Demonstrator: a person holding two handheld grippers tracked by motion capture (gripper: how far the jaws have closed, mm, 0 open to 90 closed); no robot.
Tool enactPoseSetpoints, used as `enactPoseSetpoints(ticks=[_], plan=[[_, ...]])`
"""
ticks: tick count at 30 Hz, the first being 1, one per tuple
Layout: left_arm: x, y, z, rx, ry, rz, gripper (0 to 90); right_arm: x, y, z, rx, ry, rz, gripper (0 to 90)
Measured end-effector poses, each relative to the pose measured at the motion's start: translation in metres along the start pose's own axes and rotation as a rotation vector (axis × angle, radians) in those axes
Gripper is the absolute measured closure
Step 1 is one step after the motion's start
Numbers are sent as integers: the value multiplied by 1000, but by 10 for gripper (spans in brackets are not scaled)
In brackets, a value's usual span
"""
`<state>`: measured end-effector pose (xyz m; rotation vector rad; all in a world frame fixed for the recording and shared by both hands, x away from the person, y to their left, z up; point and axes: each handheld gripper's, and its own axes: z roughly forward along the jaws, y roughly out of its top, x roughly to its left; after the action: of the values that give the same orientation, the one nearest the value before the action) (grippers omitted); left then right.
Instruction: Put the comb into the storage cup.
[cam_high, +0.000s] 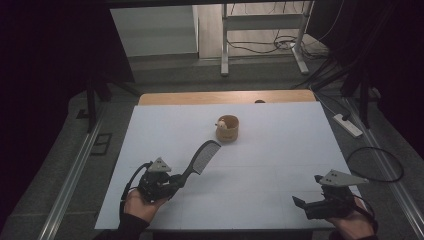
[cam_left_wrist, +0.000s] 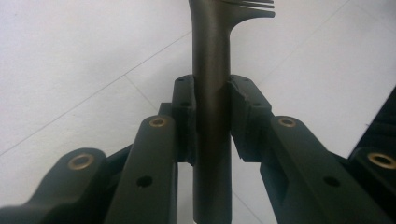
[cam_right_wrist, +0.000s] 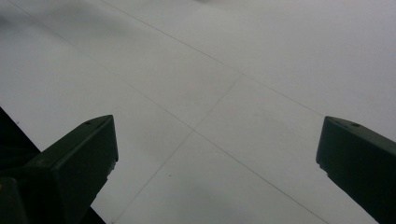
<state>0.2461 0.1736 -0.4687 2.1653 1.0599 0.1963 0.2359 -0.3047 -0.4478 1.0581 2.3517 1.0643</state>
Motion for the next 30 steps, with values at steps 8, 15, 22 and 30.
enactPoseSetpoints(ticks=[8,15,22,30], plan=[[-11,-4,-7,-34,-11,7,721,3,8,2,-22,30,-25,0],[-17,-4,-9,-58,-21,29,721,1,18,5,-16,94,33,0],[-20,-1,-6,-61,-27,51,721,3,31,10,-64,144,32,0],[-23,2,-4,-72,-33,75,721,9,44,19,-72,178,38,0]])
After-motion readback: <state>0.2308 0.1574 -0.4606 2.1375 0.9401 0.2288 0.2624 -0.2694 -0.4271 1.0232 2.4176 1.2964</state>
